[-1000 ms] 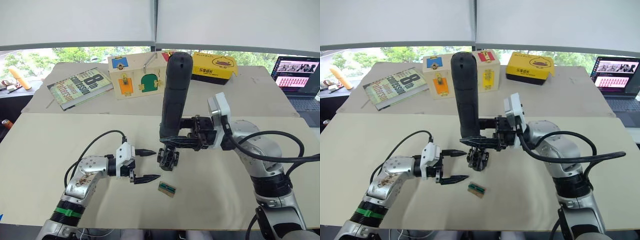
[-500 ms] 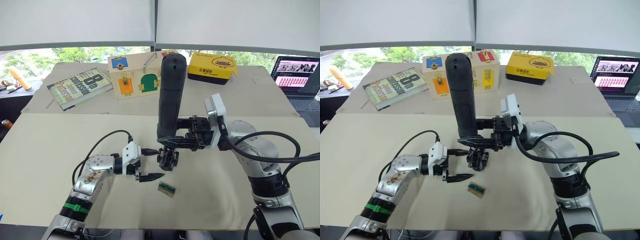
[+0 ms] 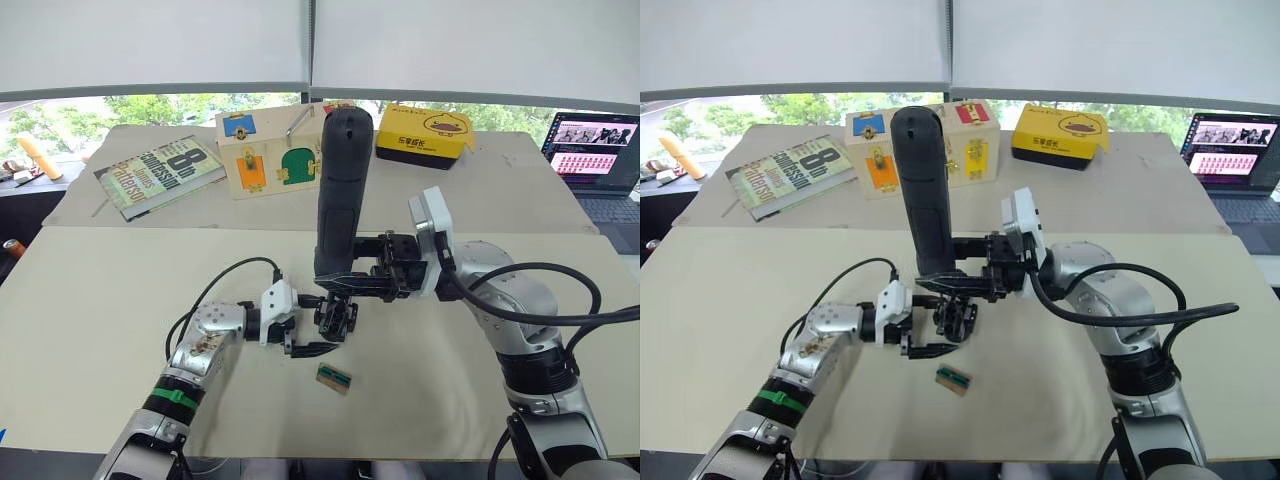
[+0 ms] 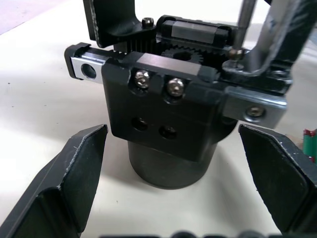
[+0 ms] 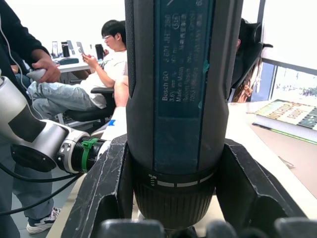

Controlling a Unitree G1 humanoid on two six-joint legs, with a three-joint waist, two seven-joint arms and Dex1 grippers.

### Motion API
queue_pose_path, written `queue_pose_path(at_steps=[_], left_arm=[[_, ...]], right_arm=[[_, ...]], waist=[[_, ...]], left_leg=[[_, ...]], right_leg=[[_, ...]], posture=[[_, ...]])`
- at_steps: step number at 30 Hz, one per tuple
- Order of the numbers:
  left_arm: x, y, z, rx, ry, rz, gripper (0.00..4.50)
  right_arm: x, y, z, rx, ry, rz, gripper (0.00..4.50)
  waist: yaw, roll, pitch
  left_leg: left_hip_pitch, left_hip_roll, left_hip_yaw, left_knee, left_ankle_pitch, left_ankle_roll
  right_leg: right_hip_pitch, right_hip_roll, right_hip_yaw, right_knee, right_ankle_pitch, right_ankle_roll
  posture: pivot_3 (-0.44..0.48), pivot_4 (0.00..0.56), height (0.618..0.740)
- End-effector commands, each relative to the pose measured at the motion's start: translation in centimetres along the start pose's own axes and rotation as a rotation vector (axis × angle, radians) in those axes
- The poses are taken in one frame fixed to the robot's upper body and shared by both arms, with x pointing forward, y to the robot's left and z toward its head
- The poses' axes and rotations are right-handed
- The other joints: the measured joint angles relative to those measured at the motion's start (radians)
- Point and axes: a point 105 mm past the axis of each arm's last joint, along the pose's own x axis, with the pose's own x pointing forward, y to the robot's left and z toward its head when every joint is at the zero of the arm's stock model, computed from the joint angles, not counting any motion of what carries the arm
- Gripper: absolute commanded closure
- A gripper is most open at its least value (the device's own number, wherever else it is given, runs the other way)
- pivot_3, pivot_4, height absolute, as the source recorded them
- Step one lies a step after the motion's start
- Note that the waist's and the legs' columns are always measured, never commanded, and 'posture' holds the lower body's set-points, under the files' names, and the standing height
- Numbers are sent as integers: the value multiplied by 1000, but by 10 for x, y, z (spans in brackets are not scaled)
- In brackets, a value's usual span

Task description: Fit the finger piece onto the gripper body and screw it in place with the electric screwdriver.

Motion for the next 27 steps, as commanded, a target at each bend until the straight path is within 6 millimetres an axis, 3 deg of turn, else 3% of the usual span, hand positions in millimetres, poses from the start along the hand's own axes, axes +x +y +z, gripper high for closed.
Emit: queue_pose_path(at_steps=[1, 9, 12, 15, 27], left_arm=[[6, -1, 4, 30, -29, -34, 0], [14, -4, -10, 24, -18, -45, 0], [15, -4, -12, 30, -12, -43, 915], [15, -4, -16, 36, 3, -42, 2209], [16, -7, -19, 17, 22, -43, 2200]], right_arm=[[0, 4, 11, -58, -15, 6, 2605], [-1, 5, 9, -55, -10, -2, 2605], [-1, 6, 9, -53, -6, -4, 2605], [-1, 6, 7, -48, 5, -8, 2605], [2, 0, -10, -4, 82, -50, 2605]], waist=[[1, 0, 0], [3, 0, 0], [6, 0, -1], [7, 0, -1], [7, 0, -5]], left_leg=[[0, 0, 0, 0, 0, 0], [0, 0, 0, 0, 0, 0], [1, 0, 0, 2, 0, 0], [1, 0, -1, 2, 0, 0], [2, 0, -1, 2, 0, 0]], right_leg=[[0, 0, 0, 0, 0, 0], [1, -1, 0, 0, 0, 0], [2, -1, 0, 0, 0, 0], [2, -2, 1, -1, 0, 0], [2, -2, 1, 0, 0, 0]], posture=[[0, 150, 740], [0, 150, 740], [0, 150, 740], [0, 150, 740], [0, 150, 740]])
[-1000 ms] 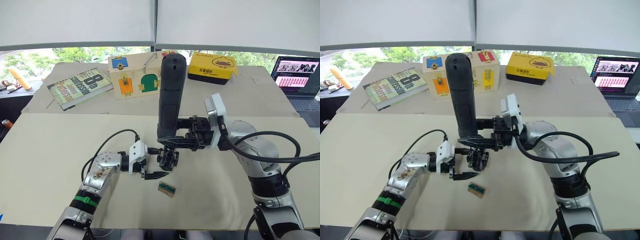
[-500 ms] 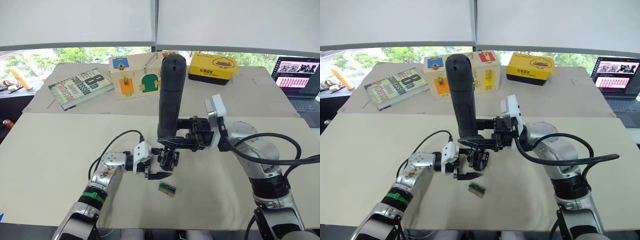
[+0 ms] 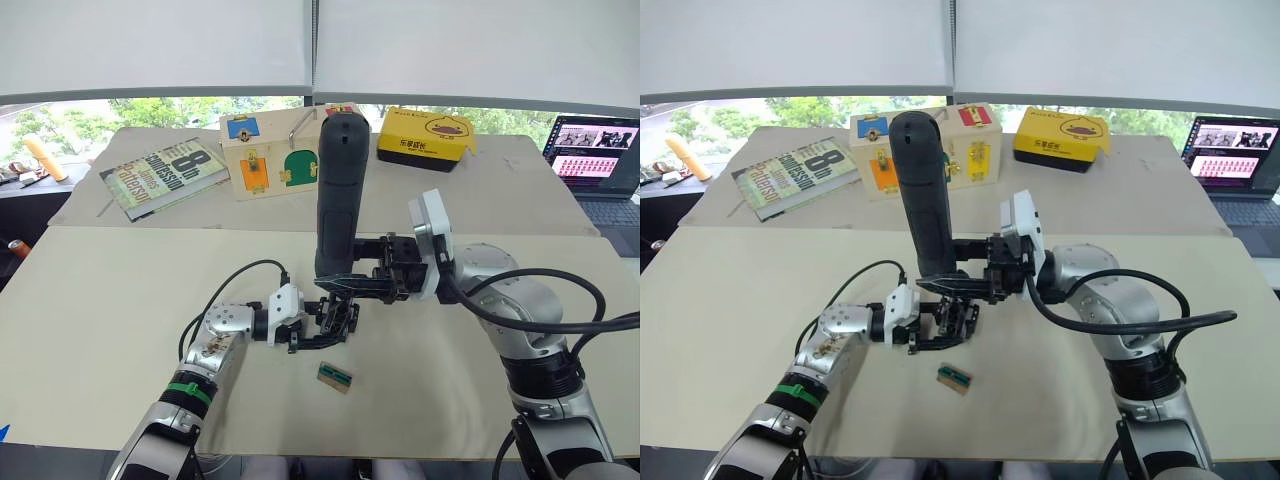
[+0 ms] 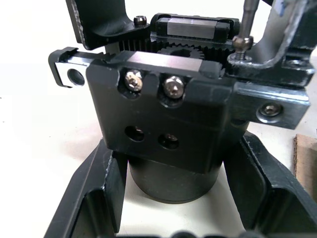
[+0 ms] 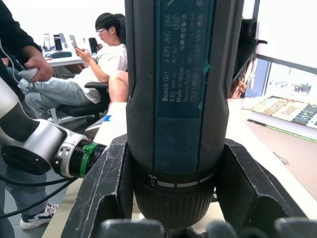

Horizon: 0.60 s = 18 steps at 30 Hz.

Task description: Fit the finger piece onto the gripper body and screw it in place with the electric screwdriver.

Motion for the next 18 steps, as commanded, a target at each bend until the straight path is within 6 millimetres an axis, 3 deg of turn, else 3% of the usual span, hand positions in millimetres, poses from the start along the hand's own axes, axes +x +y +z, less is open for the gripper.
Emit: queue_pose_path(at_steps=[1, 9, 18], left_arm=[[4, -8, -11, -38, 41, -22, 2200], [4, -10, -12, -70, 53, -10, 2200], [-3, -9, -13, -89, 60, 15, 2200]], right_arm=[[4, -2, -9, 11, 53, -18, 2605], [12, -5, -22, 60, 50, -71, 2605], [0, -6, -41, 108, 56, -128, 2605]], waist=[[0, 0, -1], [-1, -2, -5], [-5, -2, -7]], left_leg=[[0, 0, 0, 0, 0, 0], [3, 0, 0, 0, 0, 0], [4, 1, 0, 0, 0, 0]], right_leg=[[0, 0, 0, 0, 0, 0], [2, -1, 1, 0, 0, -1], [3, -1, 1, 0, 0, -1]], posture=[[0, 150, 740], [0, 150, 740], [0, 150, 740]])
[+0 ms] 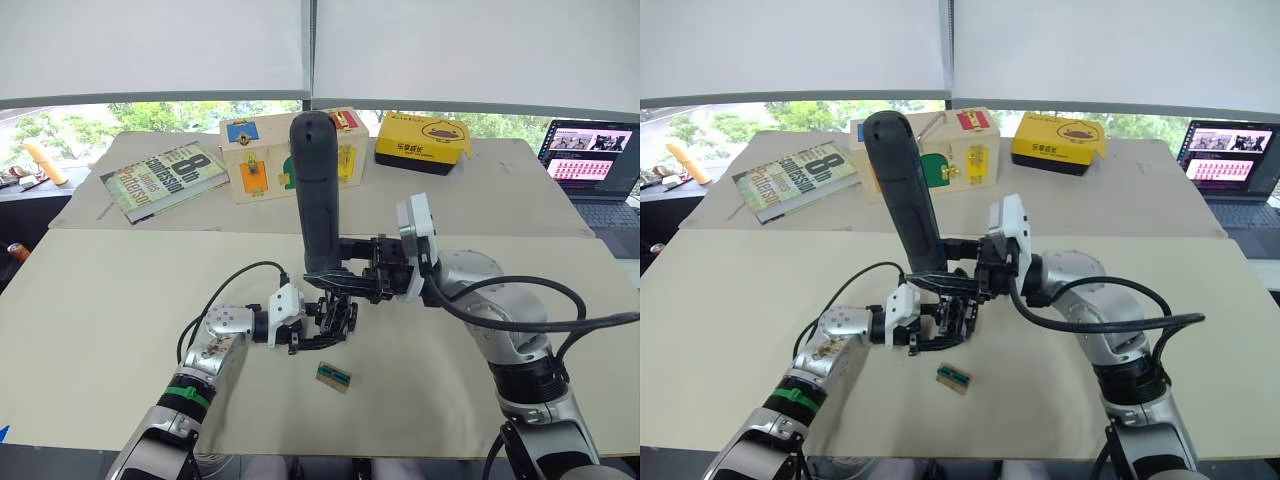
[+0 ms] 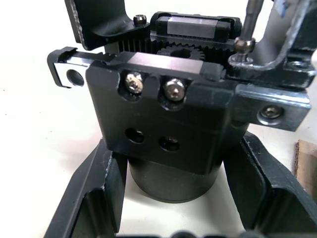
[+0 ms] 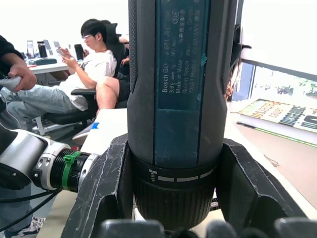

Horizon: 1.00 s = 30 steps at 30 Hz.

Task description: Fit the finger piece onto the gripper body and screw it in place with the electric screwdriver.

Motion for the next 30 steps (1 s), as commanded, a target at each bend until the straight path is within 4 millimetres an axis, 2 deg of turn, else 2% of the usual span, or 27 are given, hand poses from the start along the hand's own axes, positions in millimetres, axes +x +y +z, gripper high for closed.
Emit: queue_pose_path(at_steps=[1, 11, 19, 24, 30], left_arm=[[-3, -8, -11, -42, 36, -19, 2200], [-5, -9, -13, -38, 39, -17, 2200], [-6, -11, -15, -43, 41, -16, 2200], [-6, -11, -15, -44, 41, -15, 2200], [-5, -11, -16, -52, 36, -9, 2200]], right_arm=[[-10, -5, -30, 74, 88, -65, 2605], [-18, -7, -45, 125, 120, -112, 2605], [-14, -2, -42, 92, 117, -84, 2605], [-12, -1, -30, 72, 72, -66, 2605], [-6, 6, -1, -6, -24, 16, 2605]], waist=[[-2, 0, -1], [-4, 0, -3], [-5, 0, -3], [-5, 0, -3], [-5, 0, -3]], left_leg=[[0, 0, 0, 0, 0, 0], [10, 1, 0, -4, 0, 0], [11, 2, -1, -5, -1, 0], [11, 2, -1, -6, -1, 0], [11, 1, -1, -8, 0, 0]], right_leg=[[0, 0, 0, 0, 0, 0], [7, -2, 1, -1, -1, -1], [8, -10, 0, -1, -1, -1], [8, -10, 0, -2, -1, -1], [7, -11, -1, -3, -1, -1]], posture=[[0, 150, 740], [0, 150, 740], [0, 150, 740], [0, 150, 740], [0, 150, 740]])
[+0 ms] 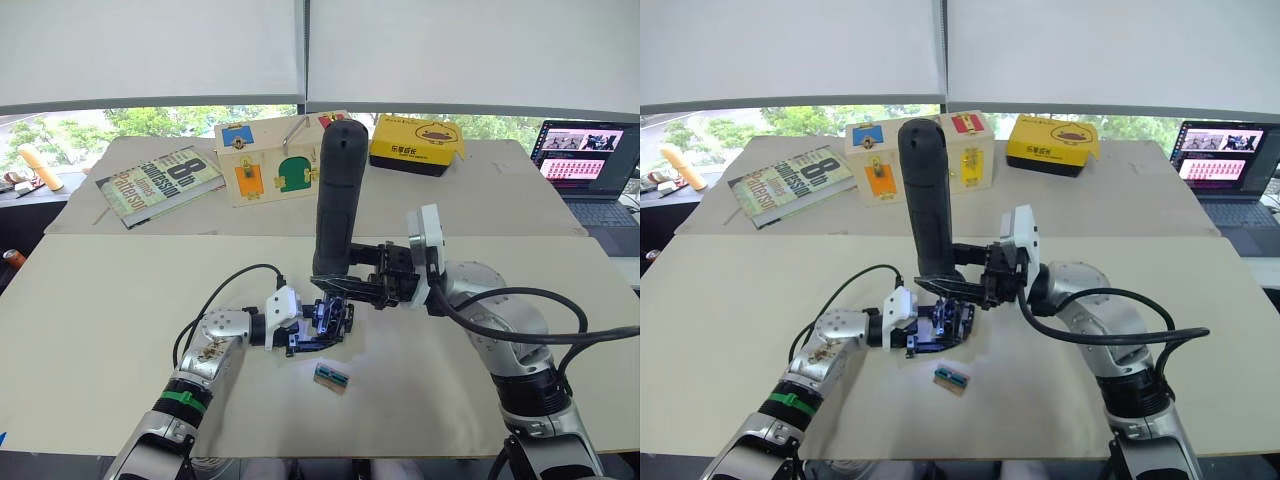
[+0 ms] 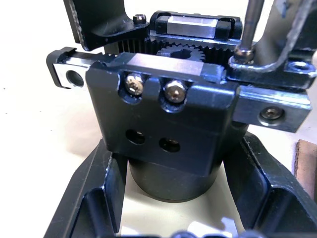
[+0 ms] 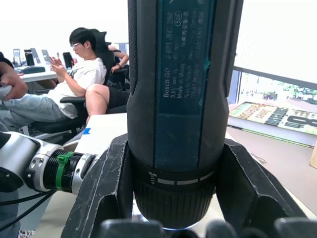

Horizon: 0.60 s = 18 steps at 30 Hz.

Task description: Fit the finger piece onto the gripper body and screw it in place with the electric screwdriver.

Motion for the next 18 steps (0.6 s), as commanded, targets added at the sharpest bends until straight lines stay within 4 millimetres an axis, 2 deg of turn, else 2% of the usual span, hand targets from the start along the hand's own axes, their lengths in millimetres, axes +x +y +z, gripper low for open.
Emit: queue_pose_path(at_steps=[1, 6, 13, 18], left_arm=[[-1, -9, -12, -42, 34, -28, 2200], [0, -8, -13, -47, 31, -20, 2200], [1, -5, -18, -38, 58, -1, 2200], [0, -2, -21, -35, 79, 15, 2200]], right_arm=[[1, 4, 4, -8, -10, 38, 2605], [1, 9, 15, -51, -16, 98, 2605], [-3, 18, 55, -142, -146, 171, 2605], [-3, 22, 69, -173, -200, 190, 2605]], waist=[[1, 0, 0], [2, 0, 0], [3, 0, 1], [4, 0, 1]], left_leg=[[0, 0, 0, 0, 0, 0], [-2, -1, 0, 0, 0, 0], [-13, -1, 0, 3, 0, 0], [-14, -2, 0, 5, 0, 0]], right_leg=[[0, 0, 0, 0, 0, 0], [-2, 0, 0, 0, 0, 0], [-12, 1, -2, 1, 0, 0], [-11, 5, -3, 1, 0, 0]], posture=[[0, 150, 740], [0, 150, 740], [0, 150, 740], [0, 150, 740]])
